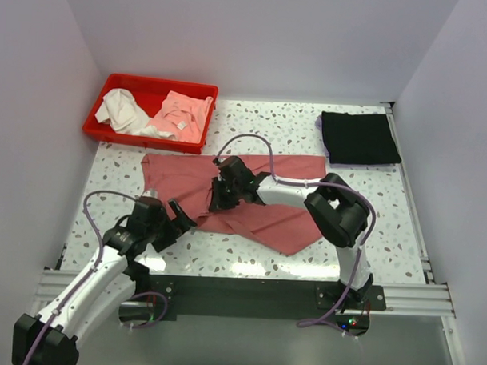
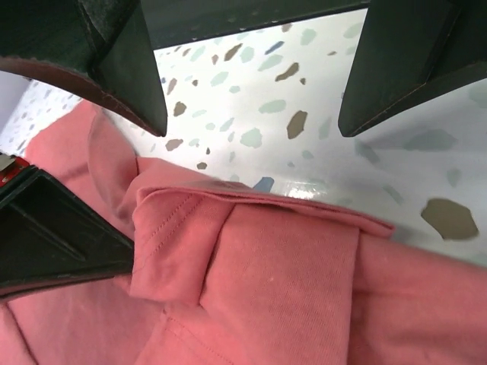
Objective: Fold and stack the t-shirts
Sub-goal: Fold the tshirt
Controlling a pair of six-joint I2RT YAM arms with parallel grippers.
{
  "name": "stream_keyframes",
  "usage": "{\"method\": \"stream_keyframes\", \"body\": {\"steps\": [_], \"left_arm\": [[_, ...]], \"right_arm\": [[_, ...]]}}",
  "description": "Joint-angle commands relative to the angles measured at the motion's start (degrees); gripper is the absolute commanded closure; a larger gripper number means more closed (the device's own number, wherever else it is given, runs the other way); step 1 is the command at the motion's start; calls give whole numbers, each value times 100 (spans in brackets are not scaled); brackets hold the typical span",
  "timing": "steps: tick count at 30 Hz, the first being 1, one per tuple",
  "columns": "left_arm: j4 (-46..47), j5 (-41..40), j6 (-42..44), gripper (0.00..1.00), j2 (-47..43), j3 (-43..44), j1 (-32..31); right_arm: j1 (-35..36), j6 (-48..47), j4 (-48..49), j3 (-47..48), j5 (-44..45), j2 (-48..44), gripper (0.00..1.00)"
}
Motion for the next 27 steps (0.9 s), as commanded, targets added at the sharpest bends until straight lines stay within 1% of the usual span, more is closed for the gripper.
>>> {"method": "stream_keyframes", "body": {"steps": [1, 3, 5, 6, 9, 11, 13, 15, 17, 18, 19, 22, 23, 25, 26, 27], "left_arm": [[403, -382, -1284, 0, -98, -124, -309], [437, -514, -1696, 0, -107, -186, -328], [595, -838, -1874, 0, -125, -239, -328], [605, -944, -2093, 0, -142, -248, -328], [622, -1304, -2313, 0, -116, -274, -336], [797, -1358, -2306, 0, -55, -283, -328], [955, -1385, -2280, 3, 147, -248, -328], [939, -1446, -2297, 12, 349, -204, -328], [939, -1455, -2271, 20, 446, -160, -328], [939, -1438, -2244, 27, 473, -151, -328], [930, -1438, -2235, 30, 464, -160, -328], [930, -1595, -2305, 47, 385, -282, -328], [1043, -1552, -2340, 55, 359, -352, -328], [1333, -1464, -2402, 63, 385, -545, -336], [1360, -1412, -2411, 72, 420, -555, -328], [1352, -1411, -2359, 74, 507, -547, -328]], "right_arm": [[-31, 25, 250, -172, 98, -414, 83], [-31, 34, 399, -321, 28, -467, 83], [-31, 25, 461, -453, -34, -511, 83], [-31, 25, 496, -497, -34, -537, 83], [-40, 16, 593, -664, -139, -572, 83], [-31, 8, 593, -717, -192, -581, 82], [-23, 25, 751, -743, -201, -590, 80], [-31, 16, 769, -779, -210, -608, 79], [-31, 16, 778, -788, -201, -616, 77], [-23, 8, 778, -788, -210, -625, 77], [-23, 16, 778, -788, -210, -634, 76], [-23, 25, 822, -779, -254, -643, 75], [-23, 34, 822, -779, -271, -660, 75], [-23, -27, 813, -788, -271, -696, 74], [-23, -45, 804, -788, -298, -722, 73], [-23, -89, 796, -805, -298, -783, 73]]}}
